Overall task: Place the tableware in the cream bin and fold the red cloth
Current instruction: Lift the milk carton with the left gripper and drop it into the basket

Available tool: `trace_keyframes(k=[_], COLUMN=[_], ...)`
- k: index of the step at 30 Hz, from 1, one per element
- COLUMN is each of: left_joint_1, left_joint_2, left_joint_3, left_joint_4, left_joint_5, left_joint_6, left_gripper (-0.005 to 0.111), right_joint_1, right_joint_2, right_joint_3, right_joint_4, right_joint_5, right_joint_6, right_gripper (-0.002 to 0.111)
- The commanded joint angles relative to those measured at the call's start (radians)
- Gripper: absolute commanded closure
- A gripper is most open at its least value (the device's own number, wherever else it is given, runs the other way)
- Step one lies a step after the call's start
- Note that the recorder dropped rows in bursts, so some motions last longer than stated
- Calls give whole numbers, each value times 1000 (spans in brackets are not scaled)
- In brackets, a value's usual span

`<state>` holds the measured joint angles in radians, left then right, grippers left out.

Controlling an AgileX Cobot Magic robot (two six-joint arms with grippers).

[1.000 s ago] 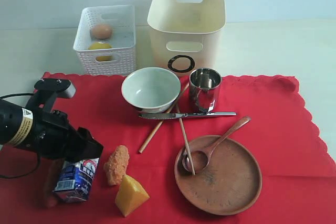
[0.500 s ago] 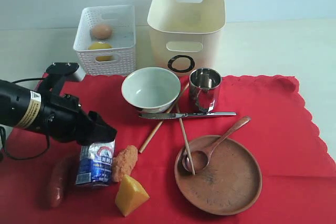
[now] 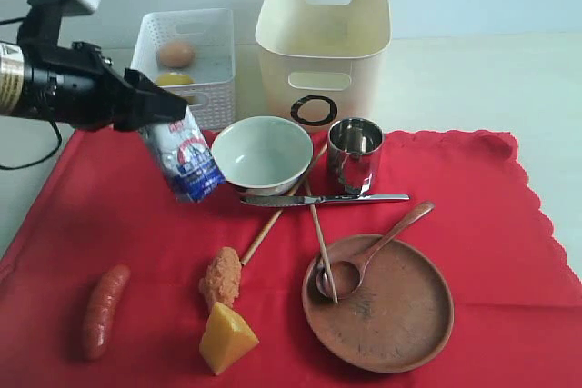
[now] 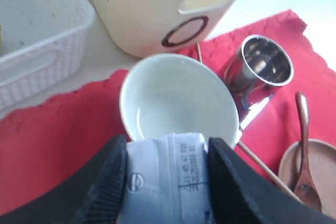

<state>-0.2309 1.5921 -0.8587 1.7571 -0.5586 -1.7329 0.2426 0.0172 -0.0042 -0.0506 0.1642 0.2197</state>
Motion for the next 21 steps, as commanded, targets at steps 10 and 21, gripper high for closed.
trace_keyframes(k=[10, 21], left_joint_1=[42, 42], left_joint_2=[17, 254], left_joint_3=[-237, -427], left_joint_4=[-47, -265], left_joint_5=[218, 352], left_joint_6=[-16, -6], left_gripper=[106, 106], right_joint_1=[2, 2], right_joint_2=[-7, -7], right_joint_3=[4, 4], right_joint_4=[-3, -3], right_joint_5=[0, 0], right_joint_6=[1, 1], right_gripper=[108, 108])
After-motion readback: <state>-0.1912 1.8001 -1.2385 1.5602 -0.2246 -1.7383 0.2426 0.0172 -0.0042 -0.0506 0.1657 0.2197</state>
